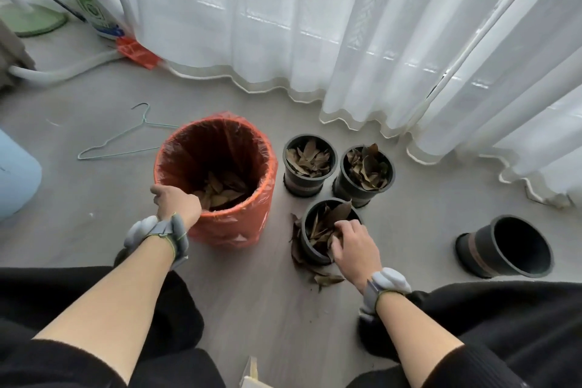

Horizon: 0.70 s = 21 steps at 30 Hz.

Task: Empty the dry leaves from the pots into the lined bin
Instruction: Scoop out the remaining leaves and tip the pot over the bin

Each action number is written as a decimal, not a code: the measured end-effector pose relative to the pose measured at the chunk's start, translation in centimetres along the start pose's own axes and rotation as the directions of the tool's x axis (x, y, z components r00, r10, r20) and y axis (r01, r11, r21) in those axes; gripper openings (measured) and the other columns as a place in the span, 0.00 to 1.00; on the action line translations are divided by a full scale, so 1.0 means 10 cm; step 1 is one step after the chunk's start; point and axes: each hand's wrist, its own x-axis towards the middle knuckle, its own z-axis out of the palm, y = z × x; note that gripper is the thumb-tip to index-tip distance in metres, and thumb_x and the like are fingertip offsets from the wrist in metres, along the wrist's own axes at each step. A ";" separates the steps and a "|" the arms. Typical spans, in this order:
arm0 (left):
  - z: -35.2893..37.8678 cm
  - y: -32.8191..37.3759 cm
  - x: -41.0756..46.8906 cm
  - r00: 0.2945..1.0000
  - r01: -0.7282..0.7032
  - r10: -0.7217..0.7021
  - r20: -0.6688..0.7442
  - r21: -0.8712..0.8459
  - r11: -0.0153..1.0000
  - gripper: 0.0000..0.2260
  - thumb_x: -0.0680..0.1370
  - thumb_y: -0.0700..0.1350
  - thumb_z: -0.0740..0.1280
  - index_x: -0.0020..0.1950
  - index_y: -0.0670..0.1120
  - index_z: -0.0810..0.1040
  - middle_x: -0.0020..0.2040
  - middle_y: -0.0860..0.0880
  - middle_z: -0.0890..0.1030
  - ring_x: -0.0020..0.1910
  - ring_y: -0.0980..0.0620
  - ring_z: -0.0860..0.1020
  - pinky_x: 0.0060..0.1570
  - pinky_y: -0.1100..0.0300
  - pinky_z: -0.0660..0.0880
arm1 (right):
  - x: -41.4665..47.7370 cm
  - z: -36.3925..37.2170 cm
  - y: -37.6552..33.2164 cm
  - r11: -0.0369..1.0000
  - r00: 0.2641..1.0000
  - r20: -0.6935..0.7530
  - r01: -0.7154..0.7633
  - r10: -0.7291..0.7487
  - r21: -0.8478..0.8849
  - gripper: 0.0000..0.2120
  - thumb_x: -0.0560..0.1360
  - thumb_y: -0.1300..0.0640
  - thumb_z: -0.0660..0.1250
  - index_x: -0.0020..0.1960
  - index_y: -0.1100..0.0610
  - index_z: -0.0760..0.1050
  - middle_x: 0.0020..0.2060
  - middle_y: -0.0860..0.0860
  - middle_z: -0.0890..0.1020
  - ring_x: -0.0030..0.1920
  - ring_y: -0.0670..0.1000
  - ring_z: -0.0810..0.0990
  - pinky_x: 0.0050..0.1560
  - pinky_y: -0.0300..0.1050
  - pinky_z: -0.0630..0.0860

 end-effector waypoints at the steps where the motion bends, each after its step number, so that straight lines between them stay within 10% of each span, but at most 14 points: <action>1: 0.00 -0.03 -0.05 1.000 0.001 -0.001 0.003 0.011 1.000 0.21 0.75 0.33 0.59 0.66 0.34 0.58 0.68 0.32 0.65 0.64 0.30 0.69 0.65 0.44 0.65 | 0.07 -0.03 0.02 1.000 1.000 0.024 -0.015 0.016 -0.012 0.19 0.77 0.57 0.62 0.67 0.56 0.71 0.59 0.53 0.75 0.60 0.55 0.73 0.58 0.46 0.73; 10: 0.01 -0.32 -0.31 0.998 -0.056 0.056 -0.010 0.027 0.998 0.27 0.73 0.32 0.57 0.71 0.38 0.55 0.69 0.35 0.64 0.63 0.30 0.69 0.61 0.41 0.66 | 0.38 0.14 -0.02 0.970 0.857 0.513 0.165 -0.052 -0.179 0.35 0.72 0.59 0.66 0.76 0.48 0.58 0.74 0.54 0.58 0.72 0.59 0.61 0.62 0.54 0.74; 21: 0.05 -0.37 -0.32 0.994 -0.108 0.104 -0.045 -0.090 0.990 0.33 0.74 0.30 0.54 0.78 0.42 0.48 0.78 0.42 0.55 0.70 0.35 0.65 0.67 0.44 0.63 | 0.50 0.31 0.03 0.986 0.919 0.378 0.149 -0.109 -0.079 0.14 0.77 0.64 0.60 0.60 0.56 0.74 0.54 0.55 0.76 0.56 0.59 0.76 0.52 0.50 0.75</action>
